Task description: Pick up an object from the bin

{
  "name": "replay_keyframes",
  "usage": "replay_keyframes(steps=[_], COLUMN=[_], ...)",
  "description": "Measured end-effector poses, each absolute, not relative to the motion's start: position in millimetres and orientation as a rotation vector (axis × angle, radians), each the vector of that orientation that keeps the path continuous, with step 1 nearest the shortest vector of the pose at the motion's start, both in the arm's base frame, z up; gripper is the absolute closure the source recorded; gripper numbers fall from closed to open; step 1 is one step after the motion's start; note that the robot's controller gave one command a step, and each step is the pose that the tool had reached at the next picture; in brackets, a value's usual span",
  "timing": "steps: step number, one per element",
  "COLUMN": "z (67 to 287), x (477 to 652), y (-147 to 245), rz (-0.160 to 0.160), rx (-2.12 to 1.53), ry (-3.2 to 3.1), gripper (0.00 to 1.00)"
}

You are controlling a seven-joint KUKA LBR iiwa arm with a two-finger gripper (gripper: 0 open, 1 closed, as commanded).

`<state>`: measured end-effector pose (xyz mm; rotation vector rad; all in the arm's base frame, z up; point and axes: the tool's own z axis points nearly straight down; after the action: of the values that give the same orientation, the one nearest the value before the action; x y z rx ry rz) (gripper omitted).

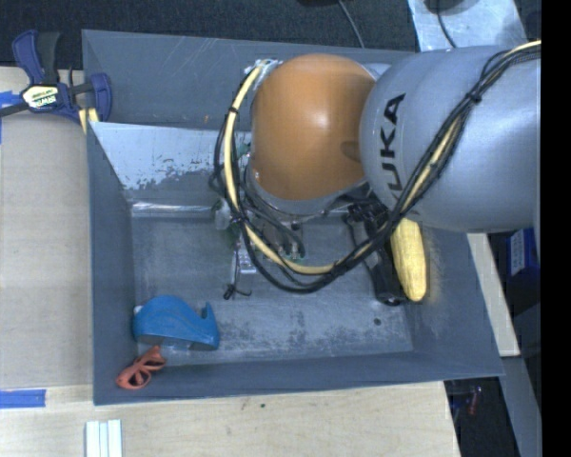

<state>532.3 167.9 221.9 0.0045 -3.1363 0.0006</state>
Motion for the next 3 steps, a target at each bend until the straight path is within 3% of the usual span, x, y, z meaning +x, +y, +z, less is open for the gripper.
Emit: replay_keyframes(steps=[1, 2, 3], z=[226, 91, 162], x=[534.2, 494.3, 496.1], y=[167, 233, 242], rz=[-0.002, -0.002, -0.01], rx=[-0.001, 0.022, -0.333], ry=[-3.144, -3.144, -3.143], gripper=[0.0, 0.0, 0.0])
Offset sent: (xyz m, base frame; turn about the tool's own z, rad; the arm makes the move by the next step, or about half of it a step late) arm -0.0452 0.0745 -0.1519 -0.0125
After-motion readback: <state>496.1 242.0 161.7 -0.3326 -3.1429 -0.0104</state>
